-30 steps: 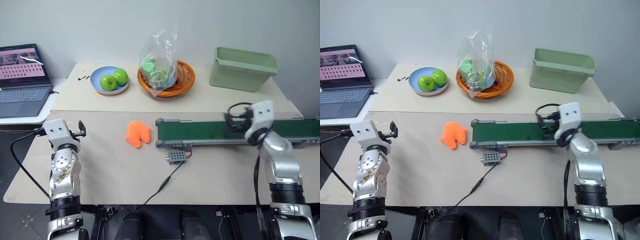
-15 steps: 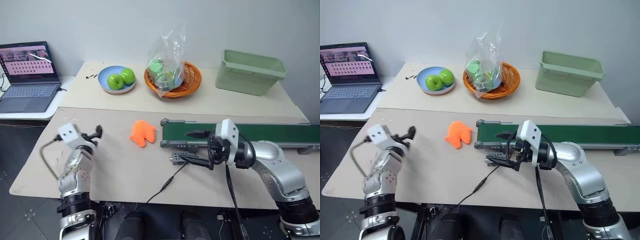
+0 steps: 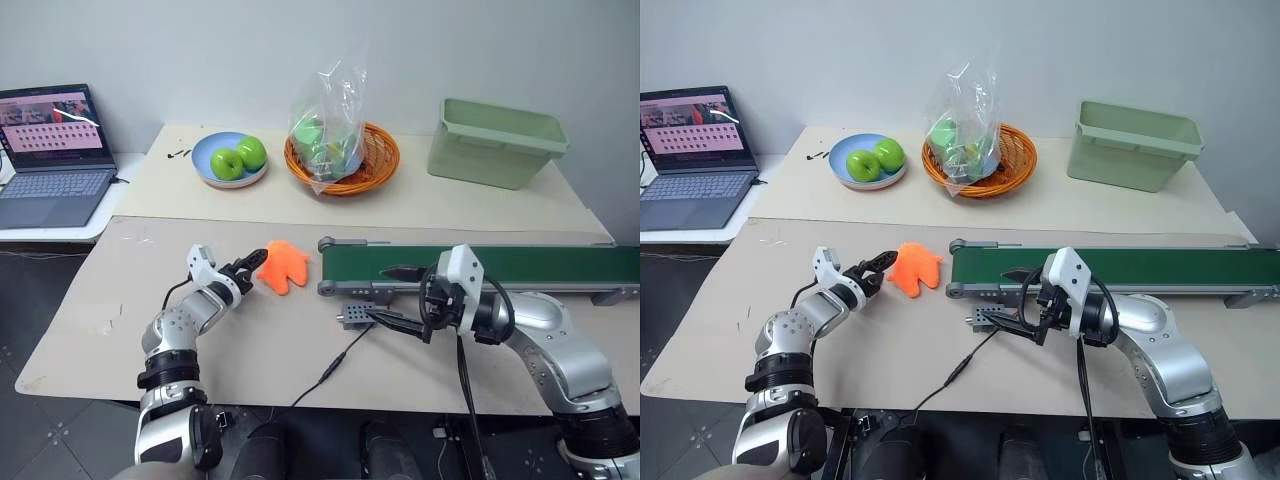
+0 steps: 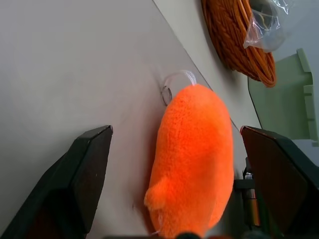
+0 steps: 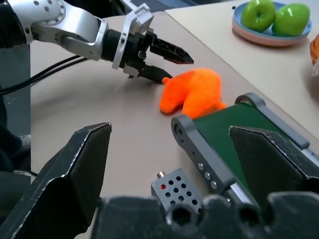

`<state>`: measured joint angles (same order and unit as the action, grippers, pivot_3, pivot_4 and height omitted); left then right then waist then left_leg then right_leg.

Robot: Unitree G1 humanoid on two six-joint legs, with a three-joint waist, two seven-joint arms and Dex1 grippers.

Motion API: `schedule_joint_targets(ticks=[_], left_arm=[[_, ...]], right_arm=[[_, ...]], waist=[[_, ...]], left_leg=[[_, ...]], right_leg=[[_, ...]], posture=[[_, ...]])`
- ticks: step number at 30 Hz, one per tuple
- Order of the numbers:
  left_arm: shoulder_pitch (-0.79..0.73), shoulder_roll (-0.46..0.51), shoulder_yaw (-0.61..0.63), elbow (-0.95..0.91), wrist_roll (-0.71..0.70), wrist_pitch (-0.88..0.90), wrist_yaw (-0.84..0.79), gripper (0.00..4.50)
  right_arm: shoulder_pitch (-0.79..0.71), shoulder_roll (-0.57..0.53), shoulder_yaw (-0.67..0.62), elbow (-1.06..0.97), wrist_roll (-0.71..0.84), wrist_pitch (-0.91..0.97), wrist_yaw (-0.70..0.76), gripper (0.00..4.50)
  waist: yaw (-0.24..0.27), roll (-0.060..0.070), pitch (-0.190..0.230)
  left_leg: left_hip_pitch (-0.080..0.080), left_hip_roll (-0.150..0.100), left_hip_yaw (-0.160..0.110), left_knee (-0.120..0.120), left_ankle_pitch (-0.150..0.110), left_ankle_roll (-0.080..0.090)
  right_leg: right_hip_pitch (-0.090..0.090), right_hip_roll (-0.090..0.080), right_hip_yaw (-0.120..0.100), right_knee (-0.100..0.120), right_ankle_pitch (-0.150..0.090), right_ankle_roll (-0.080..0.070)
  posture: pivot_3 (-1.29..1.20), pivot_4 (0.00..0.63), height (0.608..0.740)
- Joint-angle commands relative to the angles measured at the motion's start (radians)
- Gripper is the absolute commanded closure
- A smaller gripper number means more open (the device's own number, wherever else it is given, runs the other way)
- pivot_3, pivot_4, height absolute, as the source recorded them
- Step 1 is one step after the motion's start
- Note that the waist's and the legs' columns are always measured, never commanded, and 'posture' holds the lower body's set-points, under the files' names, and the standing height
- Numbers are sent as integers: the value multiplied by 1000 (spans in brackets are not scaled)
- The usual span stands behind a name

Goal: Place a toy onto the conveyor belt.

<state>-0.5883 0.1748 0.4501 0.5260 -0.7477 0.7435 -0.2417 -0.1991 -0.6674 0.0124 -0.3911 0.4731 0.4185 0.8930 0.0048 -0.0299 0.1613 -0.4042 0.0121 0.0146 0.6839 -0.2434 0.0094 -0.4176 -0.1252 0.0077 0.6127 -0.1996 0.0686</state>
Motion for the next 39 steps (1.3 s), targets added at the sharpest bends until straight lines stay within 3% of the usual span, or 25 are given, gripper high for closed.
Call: schedule_joint_targets(ticks=[1,8,20,23,32,33,39], left_arm=[[-36,-13,-49,131,54,-29,-69,114],[-127,-70,-68,294,108,-82,-126,114],[-103,-94,-40,247,98,-40,-139,114],[-96,-94,-32,238,92,-40,-134,857],[-92,-101,-17,235,94,-52,-129,4249],[-91,-104,-13,234,93,-59,-126,4479],[-88,-117,28,200,84,-147,-88,4495]], right_arm=[[13,-3,-41,-64,13,-13,-18,0],[26,-5,-53,-82,12,-8,-37,0],[12,-3,-52,-71,3,-16,-45,0],[9,-2,-49,-68,2,-17,-47,0],[2,-4,-44,-54,-4,-19,-45,0],[2,-3,-44,-54,-4,-19,-45,0],[-2,0,-40,-47,-9,-19,-43,0]], waist=[[7,0,0],[22,2,-1],[23,2,-1],[19,2,-1],[11,2,-1],[10,2,-1],[9,2,-1]], left_leg=[[0,0,0,0,0,0],[4,0,-2,0,0,0],[5,-2,-6,0,0,0],[5,-2,-6,0,0,0],[5,-2,-7,0,0,0],[5,-2,-7,0,0,0],[6,-2,-7,0,0,0]], right_leg=[[0,0,0,0,0,0],[8,0,-3,-3,0,0],[12,-3,-7,-4,-1,1],[12,-3,-7,-4,-1,1],[12,-3,-7,-4,-1,2],[13,-3,-7,-4,-1,2],[13,-3,-7,-3,-1,1]], posture=[[0,150,715],[0,150,715],[0,150,715],[0,150,715],[0,150,715],[0,150,715],[0,150,715]])
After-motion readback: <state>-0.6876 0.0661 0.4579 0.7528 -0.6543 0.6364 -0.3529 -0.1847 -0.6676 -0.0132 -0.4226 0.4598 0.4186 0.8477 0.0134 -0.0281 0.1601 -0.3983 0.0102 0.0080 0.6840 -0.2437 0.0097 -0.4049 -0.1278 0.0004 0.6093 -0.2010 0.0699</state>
